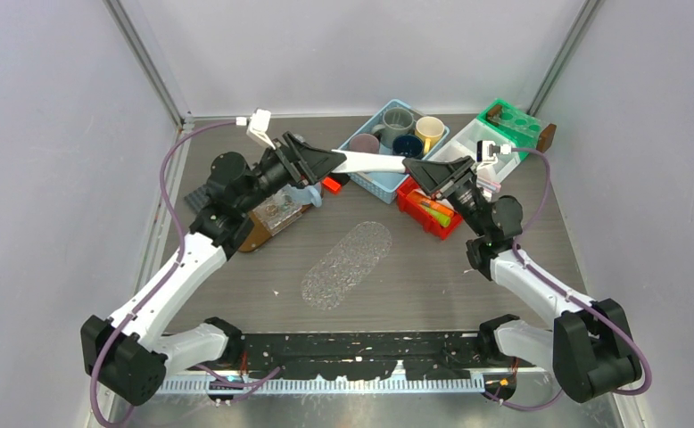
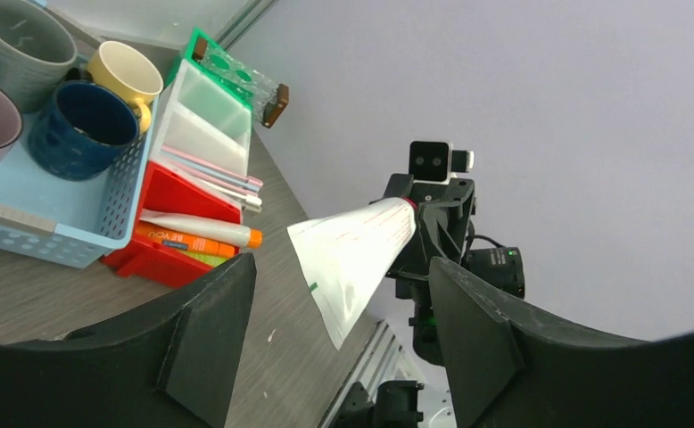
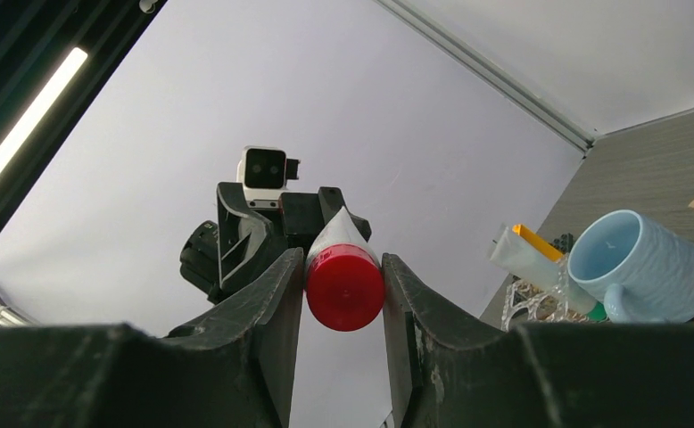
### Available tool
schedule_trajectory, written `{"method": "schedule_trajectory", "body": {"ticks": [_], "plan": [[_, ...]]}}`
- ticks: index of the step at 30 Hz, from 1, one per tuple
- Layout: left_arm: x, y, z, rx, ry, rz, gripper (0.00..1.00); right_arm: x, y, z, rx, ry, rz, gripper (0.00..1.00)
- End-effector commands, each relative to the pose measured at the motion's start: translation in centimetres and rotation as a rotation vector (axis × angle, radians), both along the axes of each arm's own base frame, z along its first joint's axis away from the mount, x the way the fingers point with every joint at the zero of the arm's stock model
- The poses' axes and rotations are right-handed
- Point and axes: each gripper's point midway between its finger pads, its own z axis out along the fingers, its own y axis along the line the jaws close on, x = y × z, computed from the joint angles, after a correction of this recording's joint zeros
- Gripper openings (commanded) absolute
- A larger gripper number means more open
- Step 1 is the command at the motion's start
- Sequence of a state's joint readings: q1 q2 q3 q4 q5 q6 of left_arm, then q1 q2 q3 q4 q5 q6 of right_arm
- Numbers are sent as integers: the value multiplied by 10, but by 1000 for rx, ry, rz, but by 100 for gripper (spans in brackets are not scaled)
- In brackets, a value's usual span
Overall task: Prepare toiletry sets of a toothbrush and toothpaste on the tray
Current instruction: Pick up the toothpaste from the storage box.
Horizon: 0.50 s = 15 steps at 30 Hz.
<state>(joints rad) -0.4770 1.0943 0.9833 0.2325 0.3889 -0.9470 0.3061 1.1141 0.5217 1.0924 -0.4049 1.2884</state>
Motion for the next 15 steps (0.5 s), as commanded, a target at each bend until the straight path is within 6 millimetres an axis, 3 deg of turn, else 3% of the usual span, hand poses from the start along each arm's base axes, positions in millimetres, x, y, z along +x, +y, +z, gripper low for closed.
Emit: {"method": "schedule_trajectory", "body": {"ticks": [1, 15], "plan": [[1, -1, 30, -106, -55, 19, 71, -18, -1, 43, 49, -173, 6, 1], [0, -14, 20, -147, 5, -29, 41, -20, 1, 42, 54, -196, 10, 1]]}}
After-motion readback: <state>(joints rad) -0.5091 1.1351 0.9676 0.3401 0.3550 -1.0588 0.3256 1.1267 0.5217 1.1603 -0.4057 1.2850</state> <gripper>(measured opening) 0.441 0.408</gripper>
